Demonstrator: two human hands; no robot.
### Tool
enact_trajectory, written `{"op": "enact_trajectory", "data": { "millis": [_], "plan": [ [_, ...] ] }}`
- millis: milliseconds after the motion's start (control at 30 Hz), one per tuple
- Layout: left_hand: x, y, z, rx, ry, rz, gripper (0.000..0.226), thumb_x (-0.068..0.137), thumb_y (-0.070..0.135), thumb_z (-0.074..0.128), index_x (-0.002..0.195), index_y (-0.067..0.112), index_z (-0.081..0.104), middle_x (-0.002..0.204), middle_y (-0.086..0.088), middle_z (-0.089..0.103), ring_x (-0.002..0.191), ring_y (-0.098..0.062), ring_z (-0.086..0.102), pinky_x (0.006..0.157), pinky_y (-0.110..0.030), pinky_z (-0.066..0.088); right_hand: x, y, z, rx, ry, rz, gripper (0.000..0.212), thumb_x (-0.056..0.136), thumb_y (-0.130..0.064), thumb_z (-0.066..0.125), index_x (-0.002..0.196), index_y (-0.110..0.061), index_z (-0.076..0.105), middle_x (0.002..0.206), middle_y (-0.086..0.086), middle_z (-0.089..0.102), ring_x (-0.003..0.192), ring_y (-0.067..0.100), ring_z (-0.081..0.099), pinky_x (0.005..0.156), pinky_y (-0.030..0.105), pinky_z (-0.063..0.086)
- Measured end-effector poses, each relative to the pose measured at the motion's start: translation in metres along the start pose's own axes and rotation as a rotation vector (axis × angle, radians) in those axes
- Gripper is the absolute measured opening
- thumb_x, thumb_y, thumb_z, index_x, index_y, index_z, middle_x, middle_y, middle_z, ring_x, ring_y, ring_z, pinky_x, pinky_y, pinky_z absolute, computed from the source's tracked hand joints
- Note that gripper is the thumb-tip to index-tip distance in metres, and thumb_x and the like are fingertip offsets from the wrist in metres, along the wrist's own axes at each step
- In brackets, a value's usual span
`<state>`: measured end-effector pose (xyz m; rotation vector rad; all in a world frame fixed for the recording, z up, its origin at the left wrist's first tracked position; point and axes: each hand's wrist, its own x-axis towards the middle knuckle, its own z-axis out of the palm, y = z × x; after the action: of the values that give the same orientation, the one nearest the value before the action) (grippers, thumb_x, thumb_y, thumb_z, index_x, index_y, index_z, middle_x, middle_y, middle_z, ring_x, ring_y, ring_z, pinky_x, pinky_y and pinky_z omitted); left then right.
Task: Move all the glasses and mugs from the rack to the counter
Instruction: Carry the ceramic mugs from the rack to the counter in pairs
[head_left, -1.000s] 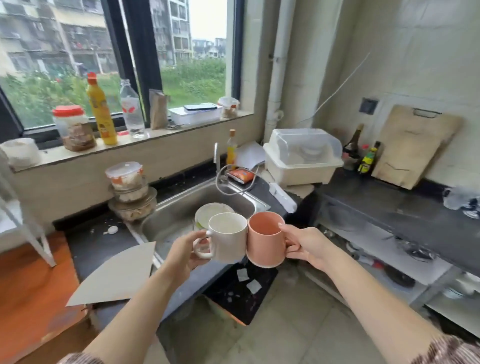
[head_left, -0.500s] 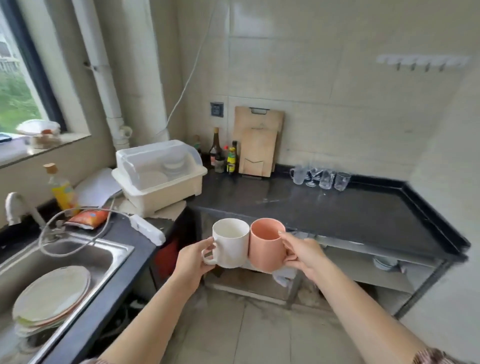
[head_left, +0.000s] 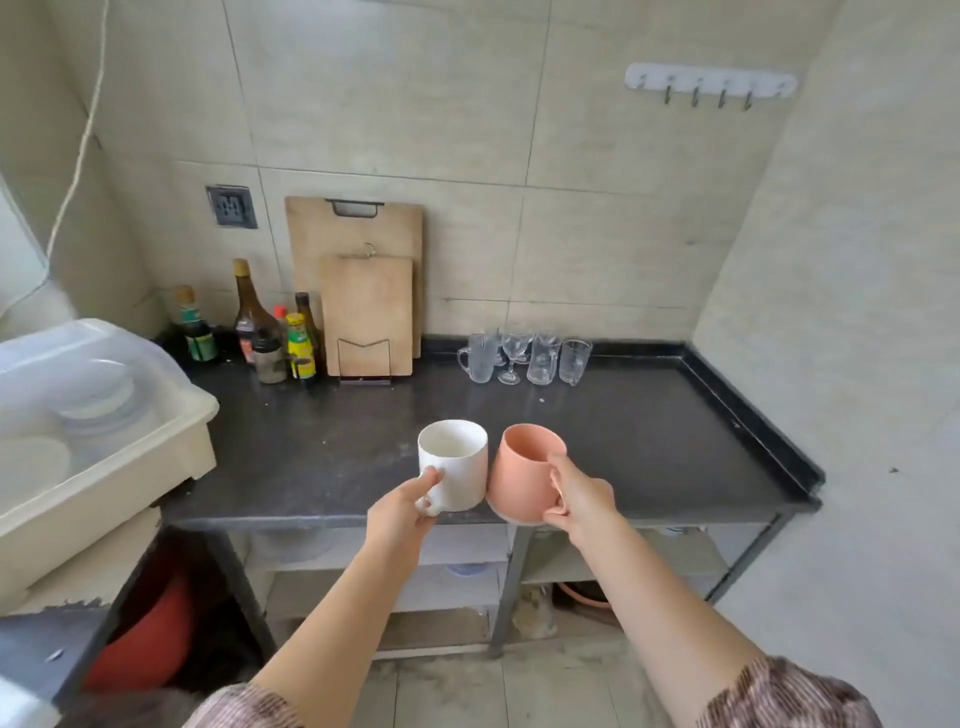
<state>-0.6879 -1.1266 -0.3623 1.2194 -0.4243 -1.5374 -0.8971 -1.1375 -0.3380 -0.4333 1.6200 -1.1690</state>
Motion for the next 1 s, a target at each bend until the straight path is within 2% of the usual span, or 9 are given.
{"op": "enact_trajectory", "data": {
  "millis": [100, 200, 300, 500, 567, 700, 767, 967, 1000],
  "plan": [
    [0.033, -0.002, 0.027, 0.017, -0.011, -0.019, 0.033, 0.076, 0.022, 0.079, 0.101, 0.005, 0.066, 0.105, -0.009, 0.066, 0.099, -0.024, 0.064, 0.088, -0.034, 0.049, 0.038, -0.015, 0.001, 0.005, 0.026, 0.01, 0.034, 0.077, -0.035, 0.075, 0.09, -0.005, 0.065, 0.097, 0.004, 0.066, 0.083, 0.025, 0.06, 0.077, 0.04, 0.056],
    [0.068, -0.004, 0.05, 0.049, -0.023, -0.025, 0.019, 0.078, 0.022, 0.078, 0.088, 0.012, 0.066, 0.108, -0.01, 0.066, 0.105, -0.025, 0.063, 0.095, -0.035, 0.048, 0.078, -0.027, 0.004, 0.001, 0.041, 0.021, 0.032, 0.076, -0.035, 0.076, 0.085, -0.007, 0.064, 0.096, 0.004, 0.068, 0.086, 0.025, 0.061, 0.075, 0.041, 0.056],
    [0.11, -0.007, 0.07, 0.072, 0.009, -0.016, 0.018, 0.076, 0.023, 0.079, 0.085, 0.013, 0.068, 0.109, -0.011, 0.068, 0.106, -0.026, 0.064, 0.091, -0.034, 0.049, 0.125, -0.043, 0.01, -0.019, 0.028, 0.028, 0.034, 0.075, -0.035, 0.077, 0.088, -0.005, 0.067, 0.095, 0.003, 0.069, 0.088, 0.025, 0.063, 0.072, 0.04, 0.057],
    [0.206, -0.013, 0.117, 0.058, 0.113, -0.021, 0.023, 0.076, 0.02, 0.079, 0.092, 0.007, 0.068, 0.113, -0.014, 0.066, 0.107, -0.029, 0.062, 0.097, -0.038, 0.048, 0.232, -0.076, 0.034, -0.127, -0.051, 0.065, 0.039, 0.075, -0.037, 0.077, 0.094, -0.004, 0.068, 0.102, 0.007, 0.068, 0.078, 0.023, 0.062, 0.078, 0.041, 0.059],
    [0.236, -0.015, 0.132, 0.05, 0.152, -0.04, 0.019, 0.077, 0.02, 0.078, 0.088, 0.008, 0.068, 0.111, -0.013, 0.066, 0.104, -0.027, 0.061, 0.092, -0.035, 0.048, 0.268, -0.085, 0.043, -0.161, -0.066, 0.09, 0.033, 0.076, -0.036, 0.077, 0.086, -0.006, 0.068, 0.102, 0.008, 0.068, 0.081, 0.023, 0.063, 0.078, 0.041, 0.058],
    [0.285, -0.022, 0.15, 0.035, 0.255, -0.078, 0.032, 0.077, 0.019, 0.078, 0.104, 0.005, 0.067, 0.111, -0.01, 0.065, 0.104, -0.025, 0.061, 0.093, -0.034, 0.047, 0.327, -0.099, 0.06, -0.217, -0.081, 0.123, 0.029, 0.079, -0.036, 0.074, 0.075, -0.009, 0.063, 0.103, 0.01, 0.068, 0.088, 0.025, 0.062, 0.078, 0.04, 0.058],
    [0.305, -0.025, 0.157, 0.049, 0.296, -0.094, 0.03, 0.078, 0.02, 0.078, 0.103, 0.008, 0.067, 0.11, -0.008, 0.065, 0.101, -0.023, 0.061, 0.093, -0.033, 0.047, 0.349, -0.102, 0.069, -0.245, -0.091, 0.134, 0.028, 0.081, -0.035, 0.072, 0.074, -0.01, 0.062, 0.104, 0.01, 0.068, 0.09, 0.024, 0.061, 0.078, 0.038, 0.057],
    [0.345, -0.031, 0.165, 0.083, 0.375, -0.119, 0.028, 0.078, 0.022, 0.078, 0.1, 0.009, 0.067, 0.114, -0.009, 0.065, 0.101, -0.023, 0.061, 0.094, -0.034, 0.049, 0.397, -0.101, 0.089, -0.258, -0.136, 0.178, 0.027, 0.087, -0.035, 0.066, 0.091, -0.009, 0.061, 0.119, 0.004, 0.061, 0.091, 0.023, 0.059, 0.086, 0.038, 0.055],
    [0.351, -0.031, 0.166, 0.081, 0.38, -0.114, 0.032, 0.078, 0.022, 0.078, 0.105, 0.007, 0.068, 0.117, -0.009, 0.064, 0.105, -0.022, 0.061, 0.097, -0.034, 0.048, 0.403, -0.1, 0.091, -0.27, -0.14, 0.175, 0.03, 0.087, -0.036, 0.065, 0.097, -0.008, 0.061, 0.119, 0.003, 0.059, 0.091, 0.023, 0.059, 0.088, 0.038, 0.054]
  ]
}}
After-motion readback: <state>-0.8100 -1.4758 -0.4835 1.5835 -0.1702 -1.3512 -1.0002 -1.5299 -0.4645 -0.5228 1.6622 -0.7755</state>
